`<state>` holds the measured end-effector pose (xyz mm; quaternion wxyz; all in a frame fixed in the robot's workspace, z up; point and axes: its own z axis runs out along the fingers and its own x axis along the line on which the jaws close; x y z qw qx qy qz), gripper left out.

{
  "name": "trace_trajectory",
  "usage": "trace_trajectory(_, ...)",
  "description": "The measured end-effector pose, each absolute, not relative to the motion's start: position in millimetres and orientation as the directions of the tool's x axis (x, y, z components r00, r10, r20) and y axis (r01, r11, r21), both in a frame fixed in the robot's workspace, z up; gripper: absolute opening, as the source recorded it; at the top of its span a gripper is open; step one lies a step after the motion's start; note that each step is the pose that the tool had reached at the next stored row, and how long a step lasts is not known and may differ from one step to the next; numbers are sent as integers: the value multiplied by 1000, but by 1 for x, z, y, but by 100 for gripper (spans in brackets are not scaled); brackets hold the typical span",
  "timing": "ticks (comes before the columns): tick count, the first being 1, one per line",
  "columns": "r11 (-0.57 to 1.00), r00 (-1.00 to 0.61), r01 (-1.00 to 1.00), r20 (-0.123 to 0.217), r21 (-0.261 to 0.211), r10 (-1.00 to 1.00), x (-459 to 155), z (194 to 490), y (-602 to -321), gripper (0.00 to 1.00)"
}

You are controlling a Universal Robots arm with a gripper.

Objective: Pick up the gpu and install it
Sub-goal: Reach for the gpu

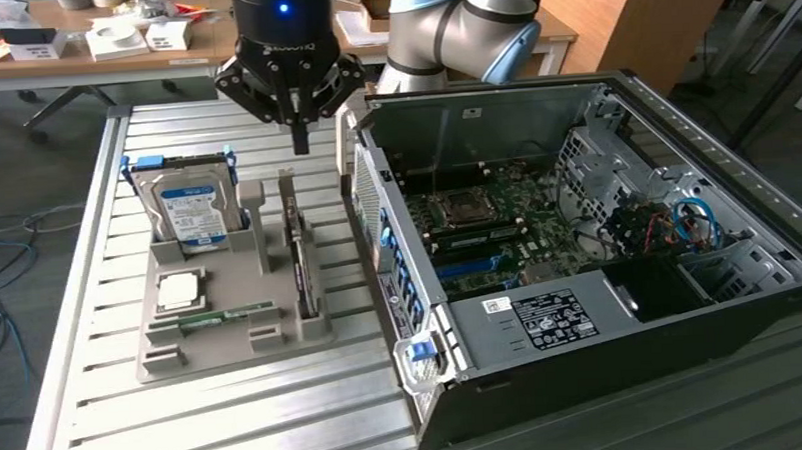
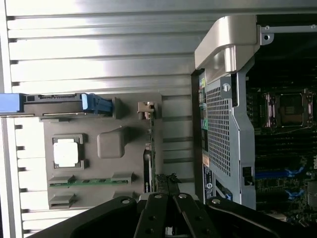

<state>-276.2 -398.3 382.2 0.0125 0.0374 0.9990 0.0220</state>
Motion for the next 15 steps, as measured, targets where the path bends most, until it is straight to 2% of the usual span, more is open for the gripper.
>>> trace_trajectory(15,996,-997,74,-23,45,75,-283,381,-398,11)
